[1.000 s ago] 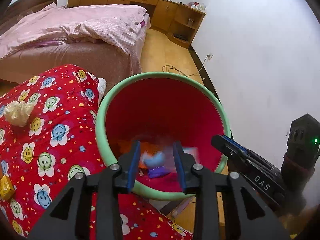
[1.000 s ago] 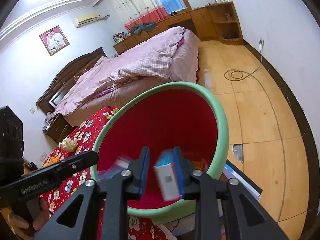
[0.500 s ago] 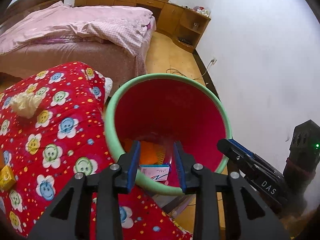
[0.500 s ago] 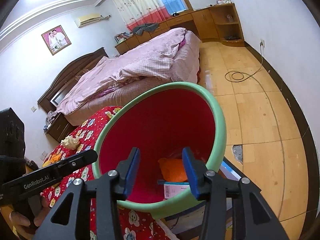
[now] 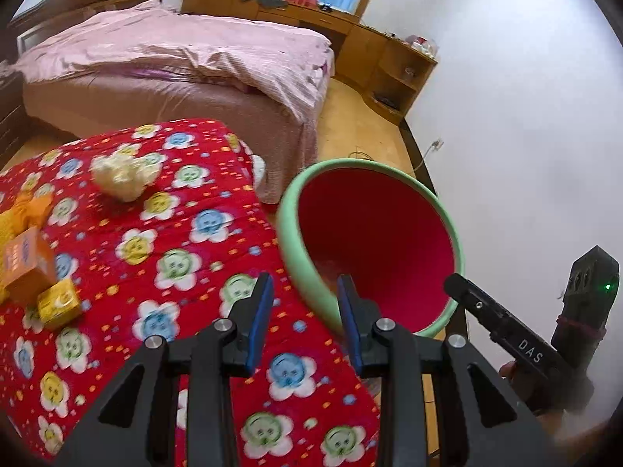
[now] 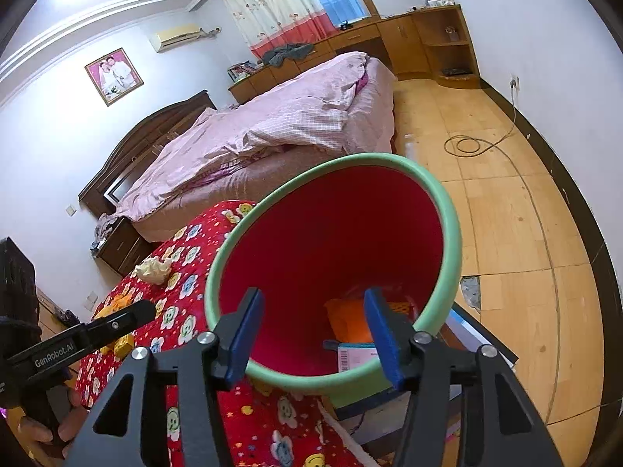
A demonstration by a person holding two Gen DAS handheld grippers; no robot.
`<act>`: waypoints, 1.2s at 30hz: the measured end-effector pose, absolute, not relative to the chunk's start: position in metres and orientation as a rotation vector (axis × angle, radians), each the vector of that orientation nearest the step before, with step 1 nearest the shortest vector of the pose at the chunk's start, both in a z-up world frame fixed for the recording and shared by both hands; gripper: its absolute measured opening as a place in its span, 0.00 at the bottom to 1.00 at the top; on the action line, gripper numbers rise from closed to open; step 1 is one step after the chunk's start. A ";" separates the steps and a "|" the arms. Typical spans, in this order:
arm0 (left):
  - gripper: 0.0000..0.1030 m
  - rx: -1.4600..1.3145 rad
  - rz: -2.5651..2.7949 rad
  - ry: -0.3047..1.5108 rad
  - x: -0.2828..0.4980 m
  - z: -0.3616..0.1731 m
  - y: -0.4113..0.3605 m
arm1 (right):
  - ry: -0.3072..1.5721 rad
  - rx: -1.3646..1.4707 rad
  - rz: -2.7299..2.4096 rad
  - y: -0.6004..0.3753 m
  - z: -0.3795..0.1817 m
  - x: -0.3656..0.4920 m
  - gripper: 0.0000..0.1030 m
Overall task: Collect trash
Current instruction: 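Withdraw both grippers from the bucket back over the blanket, then grasp the green mosquito-coil packet with the left gripper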
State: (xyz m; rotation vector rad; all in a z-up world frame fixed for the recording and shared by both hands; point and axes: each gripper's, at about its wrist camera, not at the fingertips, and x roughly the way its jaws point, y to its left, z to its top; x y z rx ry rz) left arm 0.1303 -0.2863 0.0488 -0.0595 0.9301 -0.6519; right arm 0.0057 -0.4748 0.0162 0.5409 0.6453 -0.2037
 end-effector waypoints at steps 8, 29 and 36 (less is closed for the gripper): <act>0.32 -0.080 -0.574 0.905 0.122 0.056 -0.241 | 0.662 0.510 -0.155 -0.447 0.024 0.010 0.57; 0.42 -0.162 -0.306 0.901 0.147 0.054 -0.087 | 0.719 0.419 -0.018 -0.356 0.048 0.051 0.66; 0.52 -0.102 -0.154 0.904 0.179 0.038 -0.033 | 0.753 0.395 -0.003 -0.331 0.044 0.071 0.68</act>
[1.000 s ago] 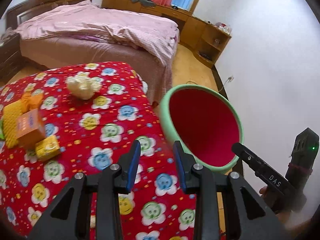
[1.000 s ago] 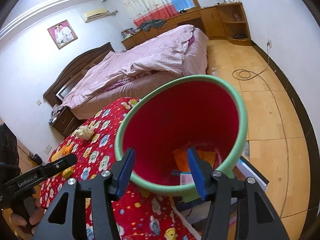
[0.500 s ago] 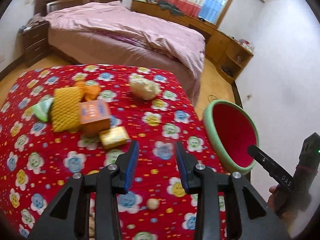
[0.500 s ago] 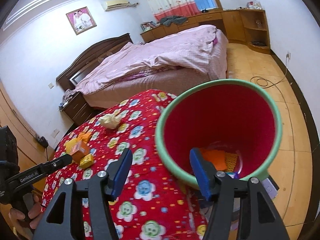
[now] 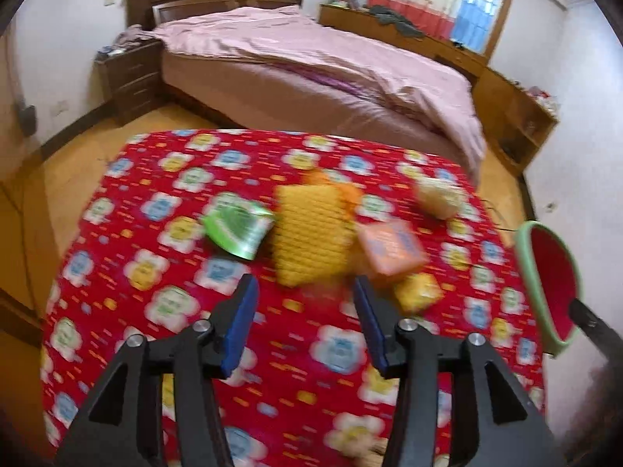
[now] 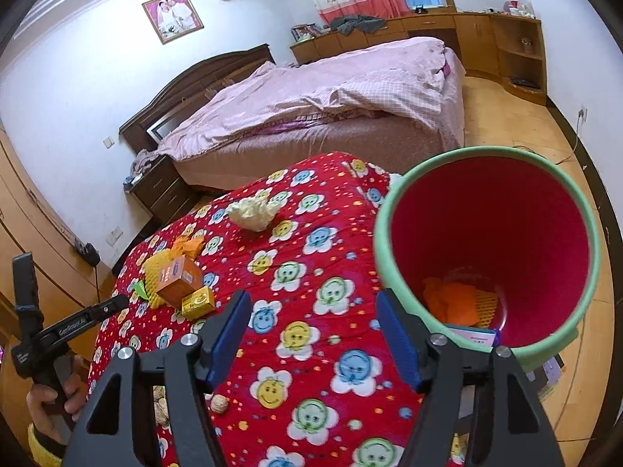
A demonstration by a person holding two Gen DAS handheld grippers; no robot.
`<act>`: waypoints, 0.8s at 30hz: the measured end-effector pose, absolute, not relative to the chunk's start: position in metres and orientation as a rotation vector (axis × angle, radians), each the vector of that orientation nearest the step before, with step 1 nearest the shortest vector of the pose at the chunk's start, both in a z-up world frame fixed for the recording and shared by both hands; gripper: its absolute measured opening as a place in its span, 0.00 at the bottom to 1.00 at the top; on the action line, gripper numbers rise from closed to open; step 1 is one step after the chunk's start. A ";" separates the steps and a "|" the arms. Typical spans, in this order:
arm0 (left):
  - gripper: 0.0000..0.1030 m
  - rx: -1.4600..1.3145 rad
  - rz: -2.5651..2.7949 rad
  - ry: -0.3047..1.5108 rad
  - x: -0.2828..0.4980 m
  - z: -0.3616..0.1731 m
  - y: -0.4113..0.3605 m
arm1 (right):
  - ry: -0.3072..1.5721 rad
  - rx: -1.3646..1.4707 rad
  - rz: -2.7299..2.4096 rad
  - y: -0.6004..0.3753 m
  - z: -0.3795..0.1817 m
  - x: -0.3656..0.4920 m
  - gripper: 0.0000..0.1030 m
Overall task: Collect trash
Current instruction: 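Grasp the green mosquito-coil packet with the left gripper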
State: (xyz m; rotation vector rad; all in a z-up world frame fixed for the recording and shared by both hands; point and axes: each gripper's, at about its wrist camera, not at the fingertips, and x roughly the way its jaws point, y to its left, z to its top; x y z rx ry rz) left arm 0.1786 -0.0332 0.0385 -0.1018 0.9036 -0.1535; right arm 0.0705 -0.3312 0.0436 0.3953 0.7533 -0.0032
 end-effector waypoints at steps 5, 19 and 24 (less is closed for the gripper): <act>0.52 -0.036 -0.105 0.927 0.208 0.021 -0.010 | 0.775 0.382 -0.004 -0.317 0.041 0.085 0.72; 0.53 0.071 -0.212 0.997 0.258 -0.013 -0.011 | 0.847 0.365 -0.027 -0.304 0.023 0.113 0.72; 0.53 0.032 -0.232 0.997 0.268 -0.017 -0.010 | 0.866 0.367 -0.027 -0.305 0.018 0.119 0.72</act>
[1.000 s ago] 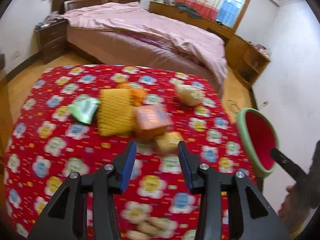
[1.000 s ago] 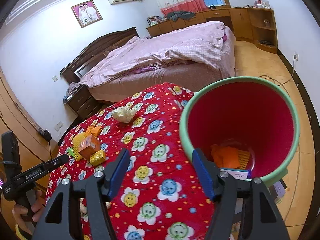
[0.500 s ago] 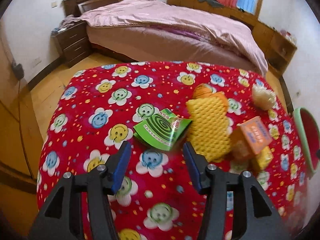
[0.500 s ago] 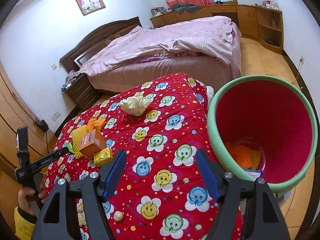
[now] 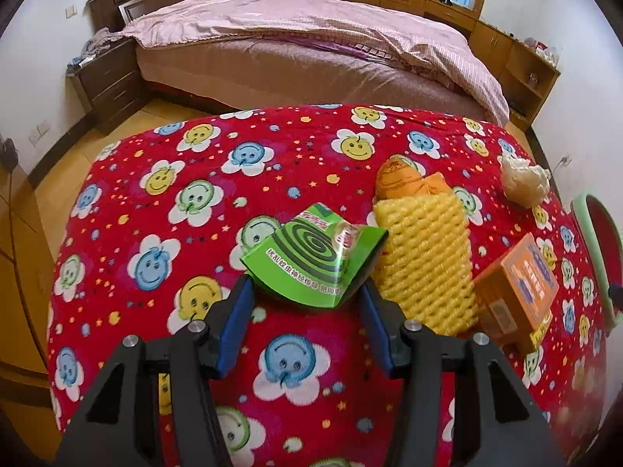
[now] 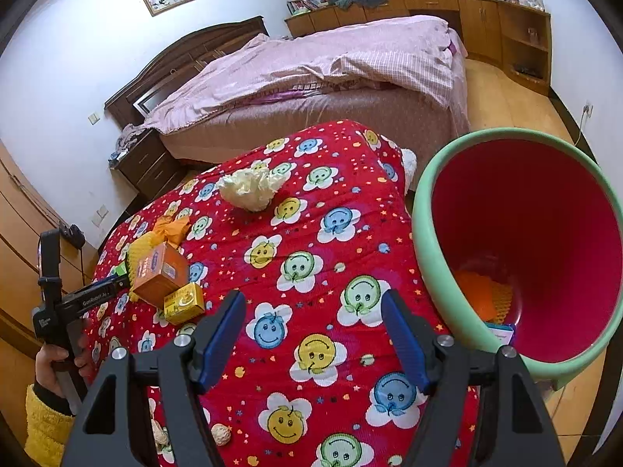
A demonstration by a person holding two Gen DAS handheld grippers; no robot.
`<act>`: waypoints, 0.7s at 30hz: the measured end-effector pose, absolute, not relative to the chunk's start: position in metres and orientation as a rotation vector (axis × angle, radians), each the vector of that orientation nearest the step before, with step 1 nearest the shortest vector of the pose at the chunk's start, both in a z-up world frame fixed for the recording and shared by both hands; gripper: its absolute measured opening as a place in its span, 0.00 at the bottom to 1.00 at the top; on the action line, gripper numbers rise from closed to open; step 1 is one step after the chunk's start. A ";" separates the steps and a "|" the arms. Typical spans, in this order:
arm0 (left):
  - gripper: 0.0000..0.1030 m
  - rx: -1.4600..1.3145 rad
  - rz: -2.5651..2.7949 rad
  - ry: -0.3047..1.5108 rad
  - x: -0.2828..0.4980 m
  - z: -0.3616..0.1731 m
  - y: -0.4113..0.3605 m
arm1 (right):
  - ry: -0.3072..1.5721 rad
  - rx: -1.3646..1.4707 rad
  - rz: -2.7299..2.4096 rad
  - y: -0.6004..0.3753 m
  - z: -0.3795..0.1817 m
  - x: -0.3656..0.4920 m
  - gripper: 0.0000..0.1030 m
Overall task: Collect trash
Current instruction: 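Grasp the green mosquito-coil packet with the left gripper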
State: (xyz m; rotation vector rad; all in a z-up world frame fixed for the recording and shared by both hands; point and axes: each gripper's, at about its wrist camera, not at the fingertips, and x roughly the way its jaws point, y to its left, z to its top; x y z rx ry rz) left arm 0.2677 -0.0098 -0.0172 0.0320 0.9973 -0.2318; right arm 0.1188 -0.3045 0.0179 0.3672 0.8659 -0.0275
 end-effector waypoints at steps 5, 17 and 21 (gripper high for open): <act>0.53 0.018 -0.218 0.974 0.279 -0.020 -0.011 | 0.875 0.366 -0.030 -0.305 0.014 0.121 0.72; 0.36 -0.029 -0.109 0.967 0.275 -0.020 0.016 | 0.882 0.364 -0.018 -0.306 0.009 0.127 0.72; 0.40 -0.139 -0.138 0.984 0.271 -0.014 0.027 | 0.883 0.363 -0.005 -0.303 0.010 0.133 0.72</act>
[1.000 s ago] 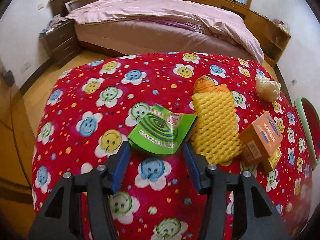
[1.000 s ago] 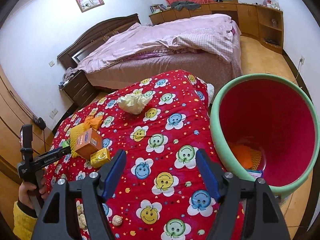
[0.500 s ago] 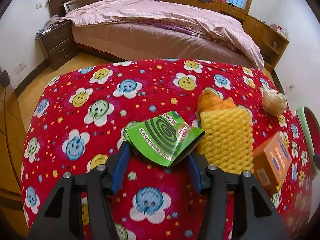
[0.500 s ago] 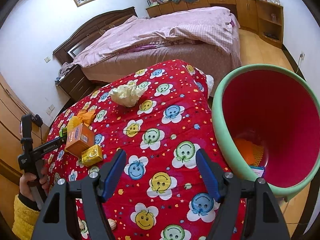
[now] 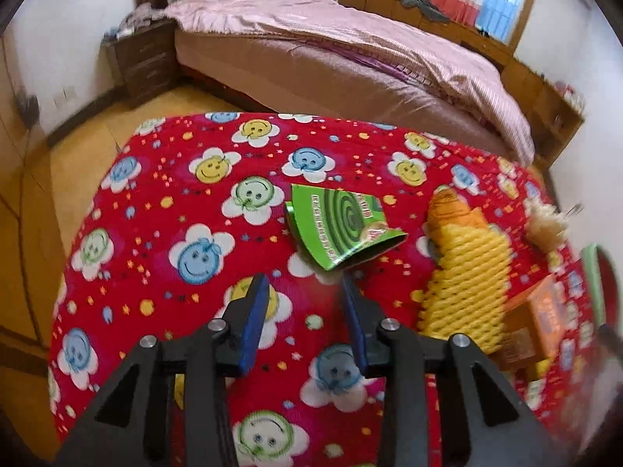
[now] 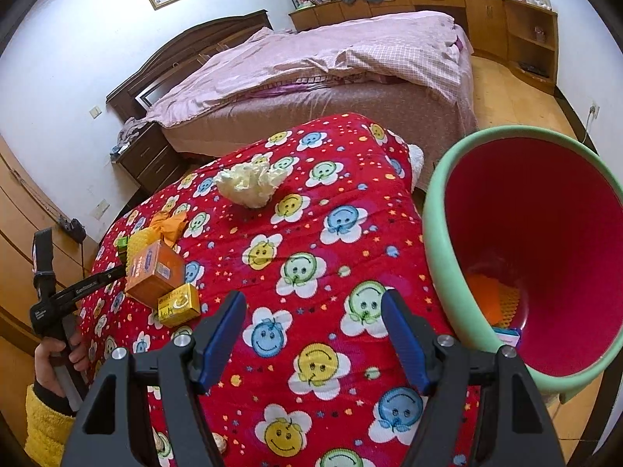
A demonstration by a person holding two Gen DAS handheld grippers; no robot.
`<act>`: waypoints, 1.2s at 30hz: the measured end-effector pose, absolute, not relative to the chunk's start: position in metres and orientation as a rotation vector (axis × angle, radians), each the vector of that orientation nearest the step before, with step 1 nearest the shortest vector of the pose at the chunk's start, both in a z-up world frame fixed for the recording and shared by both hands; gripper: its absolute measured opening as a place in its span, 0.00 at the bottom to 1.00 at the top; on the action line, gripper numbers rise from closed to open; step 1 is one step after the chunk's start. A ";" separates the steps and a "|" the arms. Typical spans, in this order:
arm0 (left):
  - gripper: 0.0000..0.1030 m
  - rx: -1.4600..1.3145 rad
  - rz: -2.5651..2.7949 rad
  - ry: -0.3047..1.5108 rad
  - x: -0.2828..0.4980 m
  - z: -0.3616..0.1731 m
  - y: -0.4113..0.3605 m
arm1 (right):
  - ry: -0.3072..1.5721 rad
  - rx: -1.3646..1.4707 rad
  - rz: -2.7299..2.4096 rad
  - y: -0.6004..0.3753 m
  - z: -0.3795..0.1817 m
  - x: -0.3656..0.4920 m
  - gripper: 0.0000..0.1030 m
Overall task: Collect trash
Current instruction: 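Grasp the green mosquito-coil packet with the left gripper, then grasp the crumpled white plastic bag with the right gripper while the left holds the packet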
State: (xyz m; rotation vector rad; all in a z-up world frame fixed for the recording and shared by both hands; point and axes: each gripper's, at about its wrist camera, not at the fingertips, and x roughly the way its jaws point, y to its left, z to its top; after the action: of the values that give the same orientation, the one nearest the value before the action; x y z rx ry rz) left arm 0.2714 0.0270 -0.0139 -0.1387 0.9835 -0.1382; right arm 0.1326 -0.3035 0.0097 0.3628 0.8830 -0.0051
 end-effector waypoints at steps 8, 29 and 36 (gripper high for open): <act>0.63 -0.252 -0.124 0.925 0.277 0.002 0.013 | 0.874 0.365 0.019 -0.303 0.013 0.144 0.72; 0.64 -0.124 0.052 0.917 0.315 -0.028 -0.015 | 0.866 0.347 0.062 -0.295 0.017 0.201 0.72; 0.63 -0.190 -0.001 0.910 0.299 -0.023 0.002 | 0.883 0.305 0.088 -0.274 0.005 0.241 0.79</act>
State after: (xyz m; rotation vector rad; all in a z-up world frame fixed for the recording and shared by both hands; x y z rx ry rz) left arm 0.2993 0.0015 -0.0226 -0.1898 0.9099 -0.0009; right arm 0.2411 -0.2740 0.0046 0.3052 0.8828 0.0876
